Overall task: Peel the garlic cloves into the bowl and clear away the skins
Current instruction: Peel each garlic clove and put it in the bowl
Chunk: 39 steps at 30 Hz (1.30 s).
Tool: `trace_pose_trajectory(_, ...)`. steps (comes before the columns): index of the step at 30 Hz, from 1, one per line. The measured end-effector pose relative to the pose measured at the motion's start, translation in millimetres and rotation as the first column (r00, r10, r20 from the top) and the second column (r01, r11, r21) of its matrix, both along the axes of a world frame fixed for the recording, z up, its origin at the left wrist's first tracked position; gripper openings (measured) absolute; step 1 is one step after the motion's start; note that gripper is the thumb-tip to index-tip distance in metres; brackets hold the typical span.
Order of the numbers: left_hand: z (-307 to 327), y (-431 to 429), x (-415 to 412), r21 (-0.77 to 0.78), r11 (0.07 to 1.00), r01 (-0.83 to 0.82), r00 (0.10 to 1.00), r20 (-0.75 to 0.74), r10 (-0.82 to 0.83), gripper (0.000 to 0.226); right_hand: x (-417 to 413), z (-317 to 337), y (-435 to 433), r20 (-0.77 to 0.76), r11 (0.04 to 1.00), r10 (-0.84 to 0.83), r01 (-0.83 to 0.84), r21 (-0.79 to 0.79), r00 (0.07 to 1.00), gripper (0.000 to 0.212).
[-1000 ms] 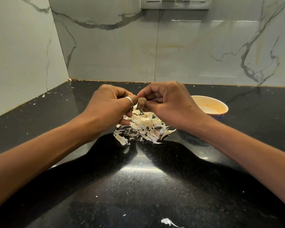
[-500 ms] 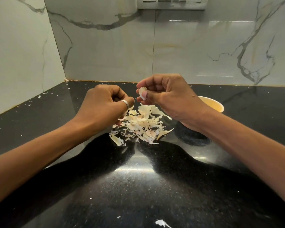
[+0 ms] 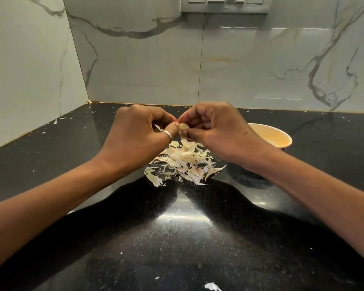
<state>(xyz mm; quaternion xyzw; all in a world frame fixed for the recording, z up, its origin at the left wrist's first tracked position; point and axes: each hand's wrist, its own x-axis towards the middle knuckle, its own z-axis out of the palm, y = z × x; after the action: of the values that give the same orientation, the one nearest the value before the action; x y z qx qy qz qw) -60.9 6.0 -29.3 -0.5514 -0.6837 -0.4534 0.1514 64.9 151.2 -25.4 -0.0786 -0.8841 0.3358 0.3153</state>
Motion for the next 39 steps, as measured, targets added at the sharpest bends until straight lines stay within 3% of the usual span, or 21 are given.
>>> trace_pose_trajectory(12, -3.8, 2.7, -1.6, -0.013, 1.0, -0.022, 0.983, -0.182, 0.019, 0.01, 1.9, 1.0, -1.1, -0.012, 0.999, -0.027, 0.027, 0.032, 1.0, 0.016)
trace_pose_trajectory(18, -4.1, 3.5, -1.1, -0.026, 0.999, -0.043, 0.988, -0.147, 0.039, 0.011, 0.9, 1.2, -3.4, -0.024, 1.0, -0.026, 0.025, -0.004, 0.999, 0.021)
trace_pose_trajectory(24, -3.0, 4.5, -3.3, -0.057, 0.998, -0.005, 1.0, 0.013, 0.005, 0.009, 1.4, 2.7, -5.2, -0.029, 0.998, 0.007, -0.009, -0.059, 1.0, 0.028)
trace_pose_trajectory(33, -1.9, 4.7, -7.6, -0.057, 0.998, -0.039, 0.992, 0.114, 0.045, 0.014, 4.5, 7.1, -5.8, -0.056, 0.989, 0.044, -0.051, -0.142, 0.997, 0.025)
trace_pose_trajectory(39, -1.3, 1.4, -1.3, -0.03, 0.999, -0.019, 0.999, -0.029, 0.018, 0.011, 3.1, 5.0, -3.3, -0.036, 0.997, -0.007, 0.004, -0.074, 0.999, 0.022)
